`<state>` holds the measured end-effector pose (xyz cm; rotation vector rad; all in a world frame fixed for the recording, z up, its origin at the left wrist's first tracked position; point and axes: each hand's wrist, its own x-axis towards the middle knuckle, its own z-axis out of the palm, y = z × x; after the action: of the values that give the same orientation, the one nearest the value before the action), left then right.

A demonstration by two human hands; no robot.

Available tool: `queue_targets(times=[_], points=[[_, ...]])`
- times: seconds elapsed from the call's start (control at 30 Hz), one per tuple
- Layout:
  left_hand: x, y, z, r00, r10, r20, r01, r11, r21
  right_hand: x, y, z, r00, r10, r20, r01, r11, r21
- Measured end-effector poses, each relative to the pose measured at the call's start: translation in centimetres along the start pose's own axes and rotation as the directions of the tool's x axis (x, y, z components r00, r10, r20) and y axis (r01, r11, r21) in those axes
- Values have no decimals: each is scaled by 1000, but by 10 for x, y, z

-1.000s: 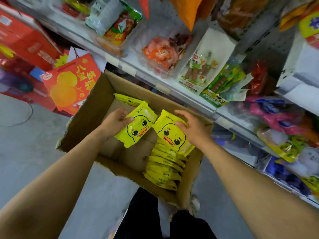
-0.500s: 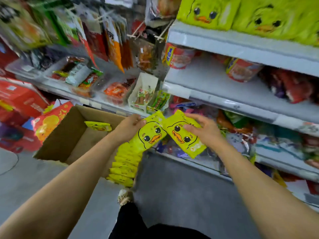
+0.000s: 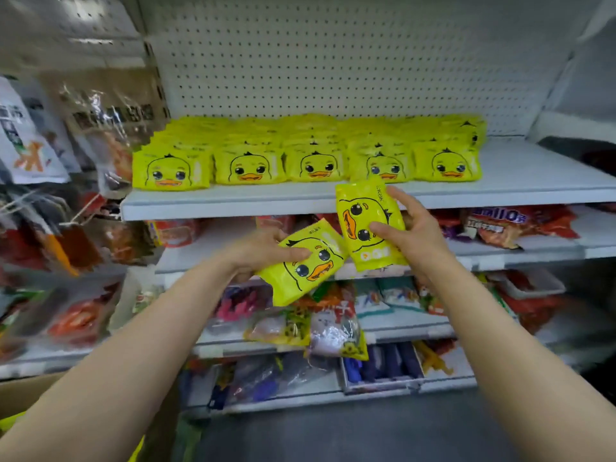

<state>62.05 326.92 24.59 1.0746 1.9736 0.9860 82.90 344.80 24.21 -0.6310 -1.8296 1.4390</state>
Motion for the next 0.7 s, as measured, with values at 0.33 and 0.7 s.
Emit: queue_targets(times=[0.33,0.7], points=[[129,149,65,968,128,214,-141,989,44,90,-21,-165,985,-34,-170,24,998,-59],[317,277,137,929,274,250,-308,945,107,231,-25,-330,965,-116,-234,72,980,-188]])
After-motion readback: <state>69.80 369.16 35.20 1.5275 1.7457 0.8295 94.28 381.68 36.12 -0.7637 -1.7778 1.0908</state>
